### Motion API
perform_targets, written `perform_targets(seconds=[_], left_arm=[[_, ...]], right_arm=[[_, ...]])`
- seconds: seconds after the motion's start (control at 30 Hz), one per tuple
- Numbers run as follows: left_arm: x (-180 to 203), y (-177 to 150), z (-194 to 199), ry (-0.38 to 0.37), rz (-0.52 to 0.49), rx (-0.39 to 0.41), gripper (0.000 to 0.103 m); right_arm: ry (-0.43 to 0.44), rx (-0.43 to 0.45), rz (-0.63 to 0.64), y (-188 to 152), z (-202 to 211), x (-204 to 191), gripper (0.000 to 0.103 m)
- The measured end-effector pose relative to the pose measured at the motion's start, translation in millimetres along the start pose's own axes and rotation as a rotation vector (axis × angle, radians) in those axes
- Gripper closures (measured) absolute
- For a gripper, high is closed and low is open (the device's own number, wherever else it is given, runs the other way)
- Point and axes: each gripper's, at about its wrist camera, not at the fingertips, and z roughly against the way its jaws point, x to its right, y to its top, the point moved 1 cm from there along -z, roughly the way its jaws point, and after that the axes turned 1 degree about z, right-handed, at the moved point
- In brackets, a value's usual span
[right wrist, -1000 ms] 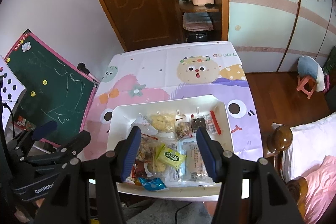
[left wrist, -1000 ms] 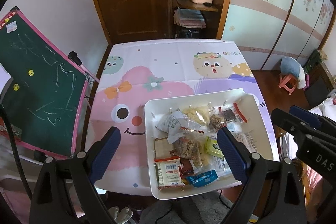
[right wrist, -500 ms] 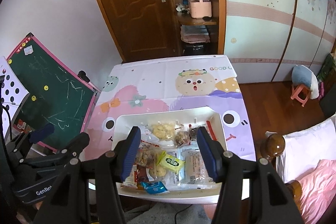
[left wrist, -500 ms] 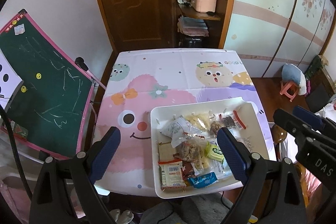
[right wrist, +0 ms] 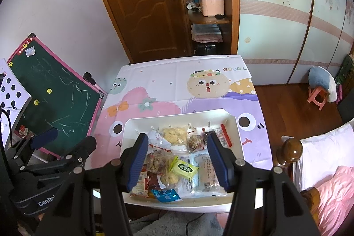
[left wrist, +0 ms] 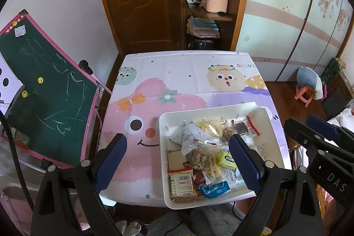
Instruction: Organize snacks
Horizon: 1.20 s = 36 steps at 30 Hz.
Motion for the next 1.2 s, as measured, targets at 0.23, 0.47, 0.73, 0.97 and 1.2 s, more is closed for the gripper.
perform_targets(seconds=[0.23, 0.47, 0.73, 0.97, 1.2], left_arm=[[0.0, -0.2, -1.1, 0.000, 0.000, 0.000, 0.010], [0.1, 0.0, -0.9, 0.000, 0.000, -0.001, 0.010], [1.4, -1.1, -2.4, -0.004, -0.004, -0.004, 0.010], [2.6, -1.7, -5.4, -0.007, -0.010, -0.009, 0.010], [4.1, -3.7, -9.3, -0.017, -0.017, -0.015, 0.010]], right_arm=[[-0.003, 0.000, 0.000, 0.1, 0.0, -0.6, 0.047], [-0.002, -0.001, 0.000, 0.1, -0.1, -0.4, 0.047], [-0.003, -0.001, 0.000, 0.1, -0.2, -0.5, 0.047], [-0.004, -0.002, -0.004, -0.5, -0.8, -0.5, 0.047], [-0.003, -0.002, 0.000, -0.6, -0.3, 0.9, 0.047]])
